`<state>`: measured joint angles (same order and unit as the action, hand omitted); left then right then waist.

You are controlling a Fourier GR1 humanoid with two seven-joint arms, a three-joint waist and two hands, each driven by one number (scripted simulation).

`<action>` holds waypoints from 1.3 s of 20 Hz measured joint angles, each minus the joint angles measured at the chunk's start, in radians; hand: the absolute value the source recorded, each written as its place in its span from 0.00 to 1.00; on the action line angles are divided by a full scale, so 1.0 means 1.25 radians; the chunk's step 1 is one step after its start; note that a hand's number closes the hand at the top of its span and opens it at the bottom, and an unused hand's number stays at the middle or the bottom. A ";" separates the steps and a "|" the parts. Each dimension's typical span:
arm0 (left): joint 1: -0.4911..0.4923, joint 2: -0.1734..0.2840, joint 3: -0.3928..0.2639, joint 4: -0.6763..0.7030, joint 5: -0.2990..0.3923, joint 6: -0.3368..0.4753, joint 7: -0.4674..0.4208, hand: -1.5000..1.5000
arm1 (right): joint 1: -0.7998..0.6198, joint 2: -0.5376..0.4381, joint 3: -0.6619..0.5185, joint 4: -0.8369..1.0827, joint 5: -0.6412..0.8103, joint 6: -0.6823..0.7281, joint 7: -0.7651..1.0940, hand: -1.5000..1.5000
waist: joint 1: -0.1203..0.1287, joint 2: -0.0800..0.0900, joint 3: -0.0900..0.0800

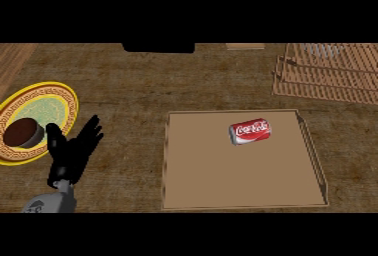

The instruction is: Pick the bell pepper from the tray and place it in the tiered shelf

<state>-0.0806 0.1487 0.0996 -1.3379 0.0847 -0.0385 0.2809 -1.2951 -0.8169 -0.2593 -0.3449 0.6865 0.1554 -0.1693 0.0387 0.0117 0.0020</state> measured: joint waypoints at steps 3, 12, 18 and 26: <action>0.001 0.005 0.003 -0.002 0.002 -0.004 0.004 0.50 | -0.013 -0.017 0.002 0.022 0.011 0.006 -0.006 1.00 | 0.002 0.001 0.000; -0.003 0.002 0.001 -0.008 -0.001 0.000 0.015 0.50 | -0.053 -0.021 -0.133 0.079 -0.106 -0.032 0.062 0.00 | 0.001 0.002 0.000; -0.001 -0.005 -0.002 -0.001 -0.003 -0.001 0.000 0.50 | -0.081 -0.034 -0.225 0.099 -0.197 -0.024 0.099 0.00 | -0.001 0.001 0.000; -0.006 -0.004 0.001 0.002 -0.003 -0.002 -0.002 0.50 | -0.070 -0.114 -0.296 0.094 -0.253 -0.107 0.129 0.00 | 0.002 0.004 0.001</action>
<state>-0.0876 0.1441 0.1012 -1.3359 0.0812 -0.0413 0.2783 -1.3827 -0.9591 -0.6291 -0.2271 0.3697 0.0212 -0.0077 0.0410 0.0166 0.0029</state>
